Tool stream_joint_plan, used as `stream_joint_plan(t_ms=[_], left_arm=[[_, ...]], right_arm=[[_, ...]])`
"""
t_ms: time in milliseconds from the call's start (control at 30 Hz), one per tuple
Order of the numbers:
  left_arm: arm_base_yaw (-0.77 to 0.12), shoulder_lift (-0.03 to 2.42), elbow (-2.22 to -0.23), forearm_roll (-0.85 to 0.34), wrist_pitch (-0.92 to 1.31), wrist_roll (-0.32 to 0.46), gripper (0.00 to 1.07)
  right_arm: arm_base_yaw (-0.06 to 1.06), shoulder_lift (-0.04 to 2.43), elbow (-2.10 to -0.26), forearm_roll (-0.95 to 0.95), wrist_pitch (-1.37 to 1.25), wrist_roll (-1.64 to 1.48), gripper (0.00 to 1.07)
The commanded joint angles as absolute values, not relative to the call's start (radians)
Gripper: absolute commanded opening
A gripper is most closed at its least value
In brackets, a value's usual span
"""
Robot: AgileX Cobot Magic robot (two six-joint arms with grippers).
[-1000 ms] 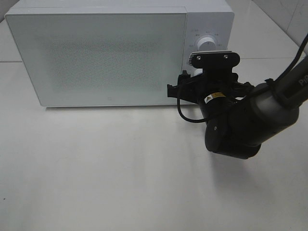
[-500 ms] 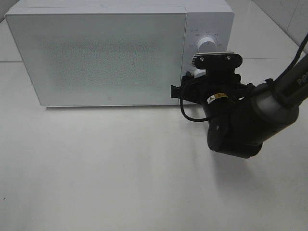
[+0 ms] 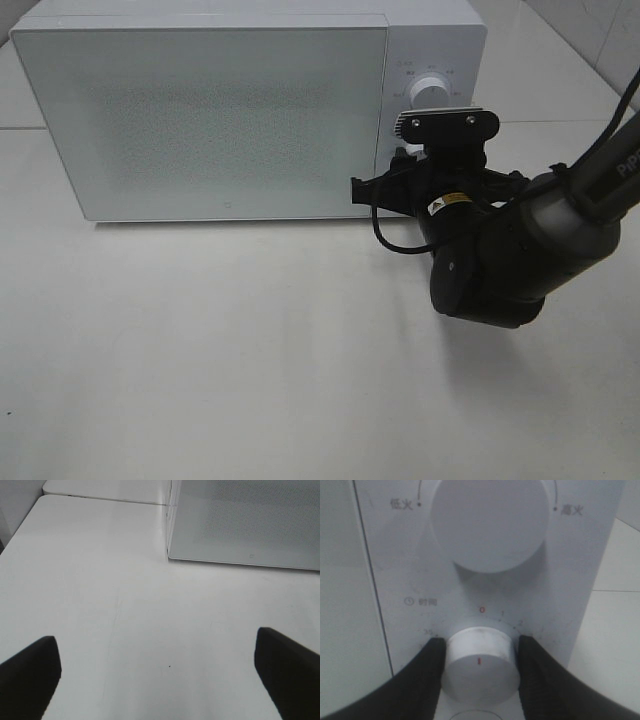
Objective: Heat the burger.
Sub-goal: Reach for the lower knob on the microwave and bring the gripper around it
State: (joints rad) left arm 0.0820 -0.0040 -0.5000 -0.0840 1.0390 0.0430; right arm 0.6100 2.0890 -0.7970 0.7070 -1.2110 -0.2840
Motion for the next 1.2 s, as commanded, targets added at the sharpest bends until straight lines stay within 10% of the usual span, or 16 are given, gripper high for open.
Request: stream_joint_plan(t_ms=[33,1200], left_arm=[[0.084,-0.03,-0.495,-0.087,1.038,0.039,0.98],[0.084,-0.03,-0.495,-0.087,1.038,0.039,0.98]], right_arm=[[0.606,2.087,-0.806,0.708,-1.248,-0.28,0.0],[0.606,2.087,-0.806,0.707,-1.19,0.368,0.01]])
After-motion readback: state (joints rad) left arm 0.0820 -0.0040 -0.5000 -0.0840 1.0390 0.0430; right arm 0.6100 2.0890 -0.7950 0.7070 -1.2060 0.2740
